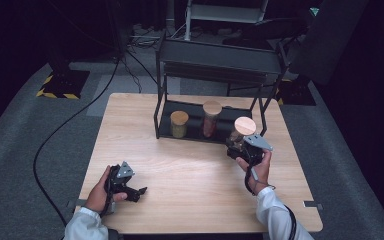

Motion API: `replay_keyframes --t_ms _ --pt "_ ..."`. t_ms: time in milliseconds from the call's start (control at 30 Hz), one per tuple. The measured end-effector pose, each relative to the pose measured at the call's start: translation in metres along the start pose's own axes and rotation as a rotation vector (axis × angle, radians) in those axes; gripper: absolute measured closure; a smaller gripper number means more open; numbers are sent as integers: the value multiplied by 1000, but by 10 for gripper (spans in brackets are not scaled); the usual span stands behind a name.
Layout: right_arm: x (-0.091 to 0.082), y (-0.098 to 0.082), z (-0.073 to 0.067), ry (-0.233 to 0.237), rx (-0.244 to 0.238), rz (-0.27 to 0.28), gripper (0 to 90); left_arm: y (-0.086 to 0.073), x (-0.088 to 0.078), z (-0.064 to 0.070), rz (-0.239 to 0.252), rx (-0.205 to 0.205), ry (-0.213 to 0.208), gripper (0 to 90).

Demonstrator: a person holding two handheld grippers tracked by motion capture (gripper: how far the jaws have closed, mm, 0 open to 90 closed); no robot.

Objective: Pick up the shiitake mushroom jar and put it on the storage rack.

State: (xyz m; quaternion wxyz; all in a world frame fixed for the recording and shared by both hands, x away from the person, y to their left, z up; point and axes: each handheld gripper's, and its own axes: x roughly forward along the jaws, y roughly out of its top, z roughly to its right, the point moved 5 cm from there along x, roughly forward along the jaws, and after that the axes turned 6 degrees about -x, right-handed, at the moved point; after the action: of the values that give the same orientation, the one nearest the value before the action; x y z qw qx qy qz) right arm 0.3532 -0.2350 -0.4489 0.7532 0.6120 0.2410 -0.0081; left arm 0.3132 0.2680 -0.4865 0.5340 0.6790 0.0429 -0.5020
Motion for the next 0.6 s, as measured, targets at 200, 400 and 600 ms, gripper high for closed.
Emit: replay_keyframes --t_ms 200,400,600 --pt "6 3 -1 -24 1 -1 248 0 0 0 0 0 0 1" --pt "15 6 2 -40 12 -9 249 0 0 0 0 0 0 1" --pt "21 13 2 -56 24 -3 248 0 0 0 0 0 0 2"
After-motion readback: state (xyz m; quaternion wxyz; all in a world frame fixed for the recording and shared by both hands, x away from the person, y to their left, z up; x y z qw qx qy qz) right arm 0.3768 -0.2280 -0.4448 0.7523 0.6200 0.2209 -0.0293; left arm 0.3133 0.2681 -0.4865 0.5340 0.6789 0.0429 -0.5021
